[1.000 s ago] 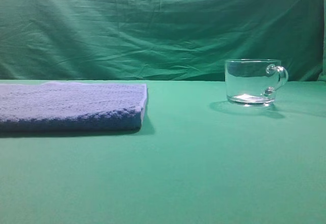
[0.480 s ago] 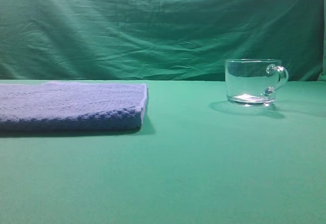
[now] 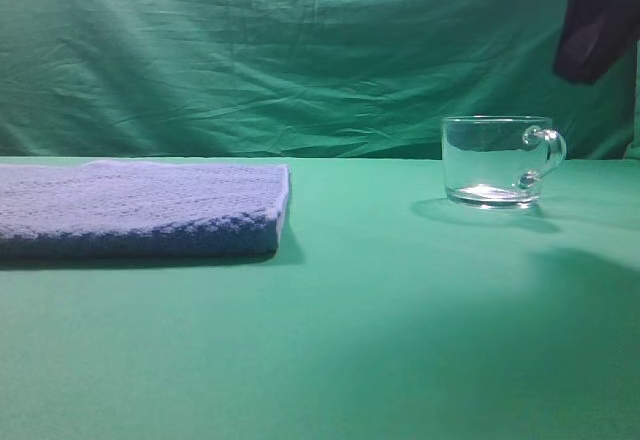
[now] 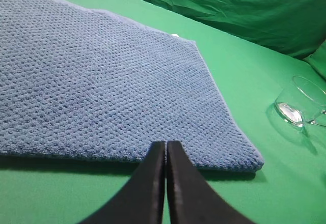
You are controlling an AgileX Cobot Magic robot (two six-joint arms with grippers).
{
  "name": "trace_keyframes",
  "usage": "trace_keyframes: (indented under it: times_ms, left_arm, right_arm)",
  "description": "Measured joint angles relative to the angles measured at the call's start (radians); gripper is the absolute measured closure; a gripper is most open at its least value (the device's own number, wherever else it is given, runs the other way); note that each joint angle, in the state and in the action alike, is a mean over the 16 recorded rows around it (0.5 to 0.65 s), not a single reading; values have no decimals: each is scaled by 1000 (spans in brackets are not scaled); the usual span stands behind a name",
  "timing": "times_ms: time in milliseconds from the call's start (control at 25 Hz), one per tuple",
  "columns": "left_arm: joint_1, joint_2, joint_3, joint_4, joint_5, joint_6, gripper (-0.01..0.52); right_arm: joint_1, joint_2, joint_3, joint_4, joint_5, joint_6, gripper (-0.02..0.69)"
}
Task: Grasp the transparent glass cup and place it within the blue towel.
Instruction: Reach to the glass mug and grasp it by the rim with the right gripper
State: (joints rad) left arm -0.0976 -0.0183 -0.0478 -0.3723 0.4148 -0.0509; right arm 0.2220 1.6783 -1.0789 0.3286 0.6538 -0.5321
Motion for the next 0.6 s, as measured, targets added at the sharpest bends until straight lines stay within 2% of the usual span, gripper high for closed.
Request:
trace_keyframes:
  times_ms: [80, 160, 600]
  left_arm:
    - [0, 0, 0, 0, 0, 0, 514]
    - [0, 0, 0, 0, 0, 0, 514]
    - [0, 0, 0, 0, 0, 0, 514]
  right_arm:
    - [0, 27, -5, 3, -19, 0, 163]
    - [0, 52, -8, 6, -40, -2, 187]
    - [12, 125, -34, 19, -114, -37, 518]
